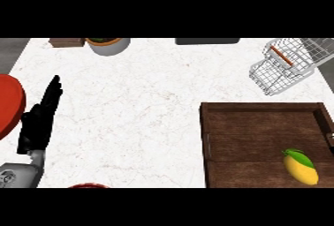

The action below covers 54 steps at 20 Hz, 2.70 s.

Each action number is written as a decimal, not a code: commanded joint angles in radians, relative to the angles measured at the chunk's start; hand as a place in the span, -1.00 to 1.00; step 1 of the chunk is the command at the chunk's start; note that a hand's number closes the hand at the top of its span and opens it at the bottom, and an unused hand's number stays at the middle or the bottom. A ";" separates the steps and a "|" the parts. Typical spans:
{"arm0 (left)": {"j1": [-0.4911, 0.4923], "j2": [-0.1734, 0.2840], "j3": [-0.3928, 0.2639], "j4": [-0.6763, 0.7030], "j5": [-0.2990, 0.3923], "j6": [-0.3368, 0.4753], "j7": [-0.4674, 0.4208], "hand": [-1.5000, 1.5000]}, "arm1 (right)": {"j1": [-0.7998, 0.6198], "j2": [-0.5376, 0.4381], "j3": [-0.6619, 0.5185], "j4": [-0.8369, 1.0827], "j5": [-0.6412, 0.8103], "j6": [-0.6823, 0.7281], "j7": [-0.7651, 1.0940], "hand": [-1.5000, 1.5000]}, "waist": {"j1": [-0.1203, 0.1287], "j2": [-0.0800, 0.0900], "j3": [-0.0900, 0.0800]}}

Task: Pick the lemon from the tray and place it in the tiered basket

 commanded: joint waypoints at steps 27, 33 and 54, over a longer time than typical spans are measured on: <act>-0.038 -0.053 0.028 0.035 -0.074 -0.080 -0.015 0.00 | -0.146 -0.424 0.140 -0.288 0.171 0.434 0.698 -1.00 | 0.042 0.003 -0.001; -0.054 -0.019 0.103 0.048 -0.065 -0.129 0.002 0.00 | -0.012 -0.306 0.152 -0.380 0.356 0.419 0.677 -1.00 | 0.022 -0.001 -0.001; -0.047 -0.112 0.162 0.040 -0.153 -0.184 0.004 0.00 | 0.024 -0.068 0.037 -0.513 0.710 0.566 0.656 -1.00 | 0.024 -0.001 -0.001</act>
